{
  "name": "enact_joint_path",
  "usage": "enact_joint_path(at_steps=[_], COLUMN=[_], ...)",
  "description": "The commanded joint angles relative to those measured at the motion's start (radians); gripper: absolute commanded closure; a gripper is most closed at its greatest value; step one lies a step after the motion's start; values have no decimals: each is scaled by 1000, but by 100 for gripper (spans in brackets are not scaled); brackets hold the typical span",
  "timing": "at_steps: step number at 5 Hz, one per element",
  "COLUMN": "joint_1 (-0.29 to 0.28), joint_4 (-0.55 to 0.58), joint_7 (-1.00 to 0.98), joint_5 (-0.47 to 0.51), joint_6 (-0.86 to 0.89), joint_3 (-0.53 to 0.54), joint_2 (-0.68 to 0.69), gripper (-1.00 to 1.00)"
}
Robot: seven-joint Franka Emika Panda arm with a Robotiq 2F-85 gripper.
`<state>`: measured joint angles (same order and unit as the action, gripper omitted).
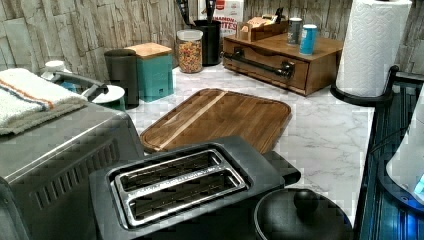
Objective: Open the drawer.
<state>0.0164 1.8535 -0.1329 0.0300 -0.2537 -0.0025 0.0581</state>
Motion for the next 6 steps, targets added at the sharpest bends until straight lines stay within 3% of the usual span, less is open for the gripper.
enact_joint_path(at_steps=[1, 2, 4, 6], joint_1=[0, -23, 88, 164], joint_4=[0, 130, 169, 131], joint_7=[-1, -30, -156, -375], joint_5=[6, -59, -116, -148], joint_6=[0, -145, -236, -320], joint_3=[0, -36, -85, -165], joint_2=[0, -55, -16, 50], gripper=[-100, -100, -100, -100])
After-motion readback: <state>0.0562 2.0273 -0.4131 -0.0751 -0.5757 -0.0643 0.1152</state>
